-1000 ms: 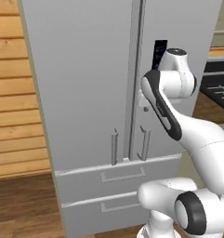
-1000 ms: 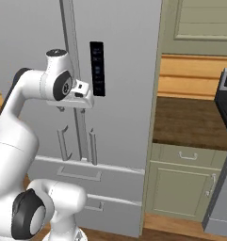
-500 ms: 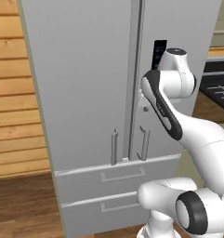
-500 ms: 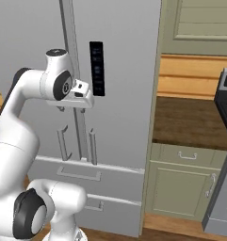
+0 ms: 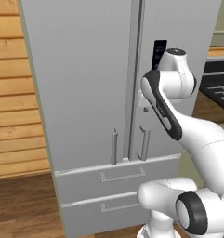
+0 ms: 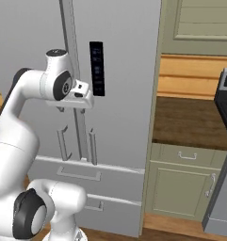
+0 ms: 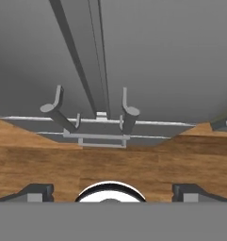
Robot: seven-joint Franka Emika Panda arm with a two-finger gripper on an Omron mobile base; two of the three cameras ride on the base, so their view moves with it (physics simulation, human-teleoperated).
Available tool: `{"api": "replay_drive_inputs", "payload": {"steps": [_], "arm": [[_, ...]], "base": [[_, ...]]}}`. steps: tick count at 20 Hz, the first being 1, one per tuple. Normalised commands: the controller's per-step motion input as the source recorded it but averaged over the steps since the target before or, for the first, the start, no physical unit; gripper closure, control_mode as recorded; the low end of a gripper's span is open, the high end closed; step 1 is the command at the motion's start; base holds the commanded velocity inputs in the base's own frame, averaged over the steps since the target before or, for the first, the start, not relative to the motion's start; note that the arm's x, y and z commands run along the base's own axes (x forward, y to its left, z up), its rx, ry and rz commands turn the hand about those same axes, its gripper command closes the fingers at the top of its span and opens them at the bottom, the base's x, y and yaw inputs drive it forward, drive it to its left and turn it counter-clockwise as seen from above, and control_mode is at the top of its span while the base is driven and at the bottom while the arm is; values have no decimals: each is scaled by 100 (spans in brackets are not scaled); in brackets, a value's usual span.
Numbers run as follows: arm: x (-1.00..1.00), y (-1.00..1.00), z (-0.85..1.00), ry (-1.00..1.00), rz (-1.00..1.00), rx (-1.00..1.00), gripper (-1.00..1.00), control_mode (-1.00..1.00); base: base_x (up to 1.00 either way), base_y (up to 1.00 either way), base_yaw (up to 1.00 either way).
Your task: Take the strawberry from the fridge and place it on top of the pancake, located on the dining counter.
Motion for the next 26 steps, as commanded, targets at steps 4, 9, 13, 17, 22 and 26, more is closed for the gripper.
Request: {"api": "replay_drive_inputs", "payload": {"steps": [4, 9, 13, 17, 22, 26], "arm": [[4, -1, -81, -8, 0, 5, -100, -100], [14, -1, -65, -14, 0, 3, -100, -100], [42, -7, -39, -11, 0, 0, -100, -100], [69, -29, -59, -6, 0, -3, -100, -100], [63, -16, -50, 0, -3, -3, -100, -100], [52, -8, -45, 0, -3, -3, -100, -100]], "base": [[0, 0, 0], [0, 0, 0], [0, 0, 0], [0, 0, 0], [0, 0, 0], [0, 0, 0]]}}
